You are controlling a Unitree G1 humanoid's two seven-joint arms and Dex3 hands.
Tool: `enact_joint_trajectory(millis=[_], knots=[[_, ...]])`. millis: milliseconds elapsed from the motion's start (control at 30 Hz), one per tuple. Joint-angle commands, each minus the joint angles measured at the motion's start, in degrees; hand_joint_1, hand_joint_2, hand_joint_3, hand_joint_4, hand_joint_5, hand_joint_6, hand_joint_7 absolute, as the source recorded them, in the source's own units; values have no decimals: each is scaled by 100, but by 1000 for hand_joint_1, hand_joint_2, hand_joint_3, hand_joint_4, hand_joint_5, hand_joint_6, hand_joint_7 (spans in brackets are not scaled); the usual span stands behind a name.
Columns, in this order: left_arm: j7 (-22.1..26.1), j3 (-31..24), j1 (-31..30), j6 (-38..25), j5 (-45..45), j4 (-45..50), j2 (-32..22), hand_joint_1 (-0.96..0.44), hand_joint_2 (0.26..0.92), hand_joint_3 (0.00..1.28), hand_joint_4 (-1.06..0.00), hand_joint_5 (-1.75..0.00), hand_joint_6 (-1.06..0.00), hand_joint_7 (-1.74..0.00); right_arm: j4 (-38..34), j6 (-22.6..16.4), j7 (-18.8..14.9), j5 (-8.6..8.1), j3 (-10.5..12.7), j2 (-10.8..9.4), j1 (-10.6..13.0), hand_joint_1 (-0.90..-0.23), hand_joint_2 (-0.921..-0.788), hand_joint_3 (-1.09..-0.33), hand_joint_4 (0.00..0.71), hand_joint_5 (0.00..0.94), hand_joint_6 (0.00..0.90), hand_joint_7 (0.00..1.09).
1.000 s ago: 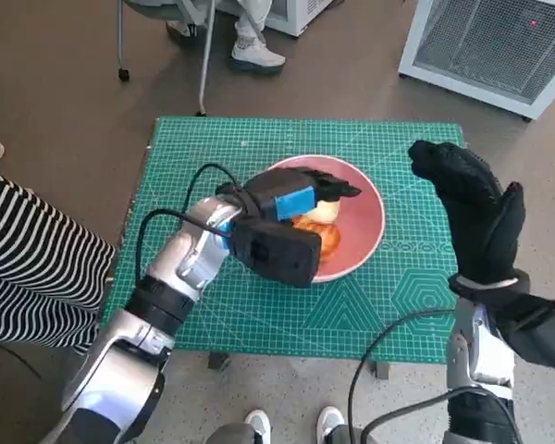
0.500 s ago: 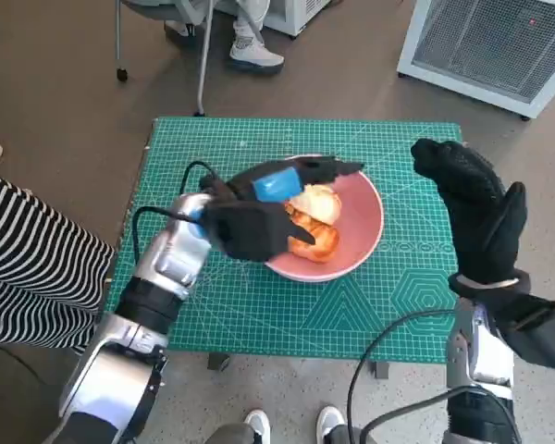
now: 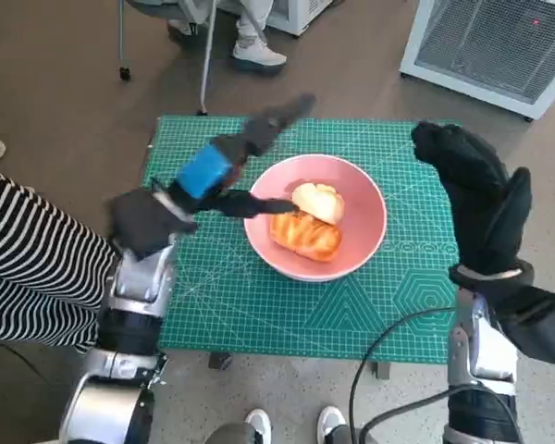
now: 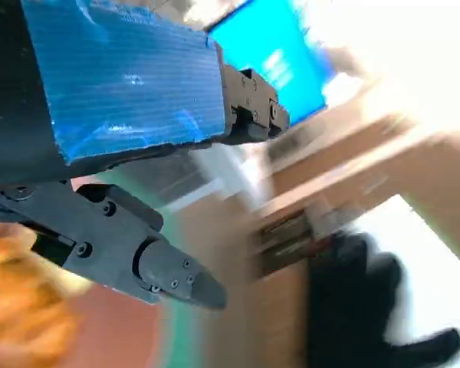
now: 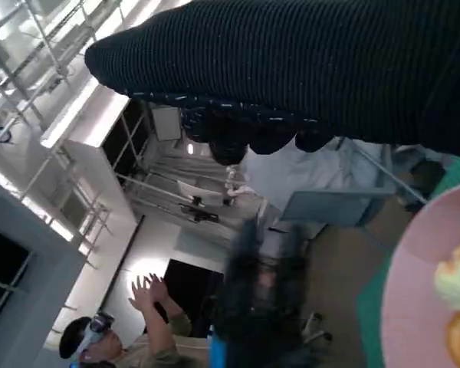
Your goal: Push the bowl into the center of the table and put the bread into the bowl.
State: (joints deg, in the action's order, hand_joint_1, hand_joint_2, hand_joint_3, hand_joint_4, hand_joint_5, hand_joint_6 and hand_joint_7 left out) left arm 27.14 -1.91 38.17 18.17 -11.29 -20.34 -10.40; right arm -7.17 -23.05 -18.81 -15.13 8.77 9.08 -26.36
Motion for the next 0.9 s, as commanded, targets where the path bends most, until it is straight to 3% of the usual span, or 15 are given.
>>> enact_joint_trajectory(millis=[33, 100, 233, 567, 900], knots=[[-285, -149, -275, 73, -393, 563, 450, -630, 920, 269, -115, -18, -226, -75, 184, 207, 216, 245, -58, 54, -101, -769, -921, -800, 254, 0, 28, 569], [-367, -159, -350, 64, -448, 703, 555, -648, 921, 326, -117, -19, -100, -336, 227, 223, 279, 318, -70, 49, -157, -772, -921, -802, 242, 0, 36, 574], [-368, -150, -458, -29, -492, 944, 556, -661, 921, 354, -131, -28, -20, -529, 269, 261, 403, 421, -98, 20, -301, -778, -921, -792, 236, 1, 56, 582], [-176, -178, -476, -415, -610, 1272, 372, -694, 921, 412, -132, -31, 0, -570, 275, 347, 489, 456, -208, -63, -473, -833, -921, -733, 240, 3, 92, 582], [-335, -188, -490, -221, -395, 1379, 371, -725, 921, 433, -133, -37, 1, -529, 387, 530, 530, 498, -269, -3, -476, -846, -921, -727, 235, 0, 95, 575]])
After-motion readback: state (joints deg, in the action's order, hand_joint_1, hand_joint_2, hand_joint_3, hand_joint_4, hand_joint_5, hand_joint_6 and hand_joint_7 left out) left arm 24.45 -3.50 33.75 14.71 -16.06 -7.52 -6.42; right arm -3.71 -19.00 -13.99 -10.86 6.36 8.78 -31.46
